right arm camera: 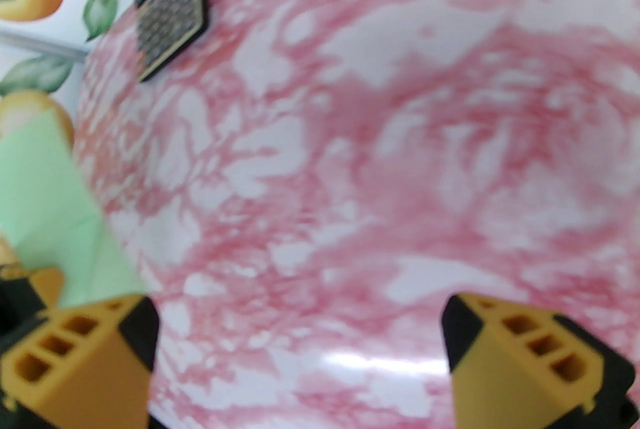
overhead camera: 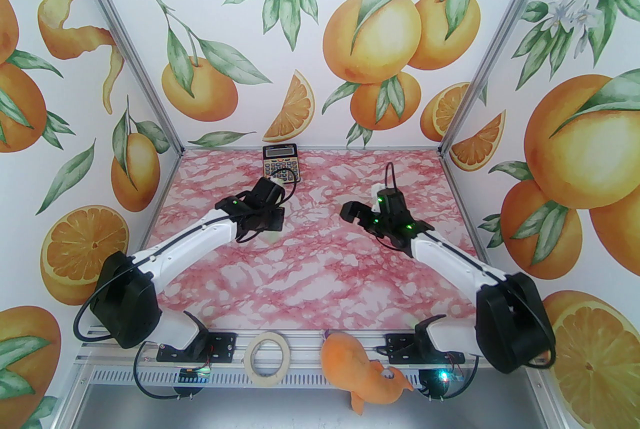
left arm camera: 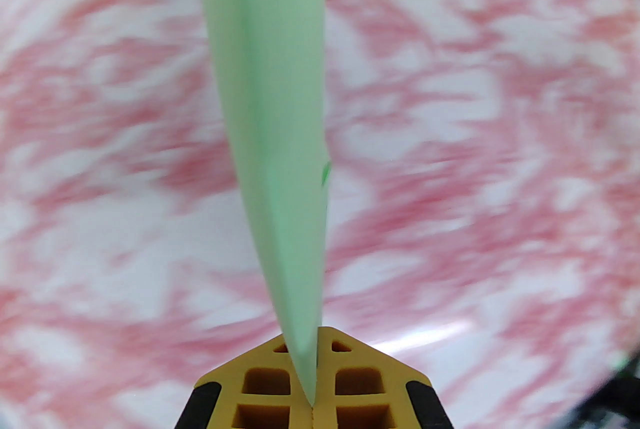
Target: Fold a paper plane with a square sheet of paper (fold left side to right side)
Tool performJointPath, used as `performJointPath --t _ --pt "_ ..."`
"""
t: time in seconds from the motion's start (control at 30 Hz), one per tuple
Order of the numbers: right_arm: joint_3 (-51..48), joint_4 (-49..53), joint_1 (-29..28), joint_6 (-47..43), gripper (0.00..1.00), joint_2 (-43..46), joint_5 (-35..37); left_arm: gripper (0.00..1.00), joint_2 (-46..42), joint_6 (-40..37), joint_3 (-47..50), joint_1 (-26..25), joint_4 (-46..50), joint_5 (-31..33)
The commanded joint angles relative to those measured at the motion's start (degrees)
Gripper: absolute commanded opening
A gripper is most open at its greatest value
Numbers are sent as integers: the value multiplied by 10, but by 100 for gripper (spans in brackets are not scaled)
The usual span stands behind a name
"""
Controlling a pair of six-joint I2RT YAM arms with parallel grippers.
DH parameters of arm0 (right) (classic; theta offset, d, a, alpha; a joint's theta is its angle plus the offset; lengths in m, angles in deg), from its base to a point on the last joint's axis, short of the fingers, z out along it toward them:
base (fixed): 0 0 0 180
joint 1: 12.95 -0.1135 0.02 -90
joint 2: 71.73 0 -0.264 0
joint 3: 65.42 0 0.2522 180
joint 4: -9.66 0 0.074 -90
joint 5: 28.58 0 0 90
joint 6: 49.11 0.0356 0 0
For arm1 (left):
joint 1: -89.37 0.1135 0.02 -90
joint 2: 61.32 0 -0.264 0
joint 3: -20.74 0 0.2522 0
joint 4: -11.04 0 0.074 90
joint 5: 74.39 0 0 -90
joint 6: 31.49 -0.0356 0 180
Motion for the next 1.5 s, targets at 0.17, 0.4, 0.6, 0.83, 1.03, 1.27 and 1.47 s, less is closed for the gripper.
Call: performJointPath --t 0.17,0.4,0.6,0.83,1.03,1.27,1.47 --pt "-30 38 31 -1 100 62 56 0 175 58 -151 -113 259 317" --pt "-39 58 41 -7 100 85 57 0 339 91 -271 -167 288 266" --pt "-50 59 43 -5 100 93 41 29 354 64 -265 -175 185 112" --pt "-50 44 42 -10 100 73 -2 61 312 45 -218 -175 69 -37" --pt "-46 22 29 -11 96 42 -39 75 260 50 -169 -159 5 -104" --pt "5 -61 -90 14 33 -99 -112 73 69 133 52 -53 -106 -180" --pt "59 -77 -168 23 11 -195 -111 72 -4 169 171 15 -171 -225"
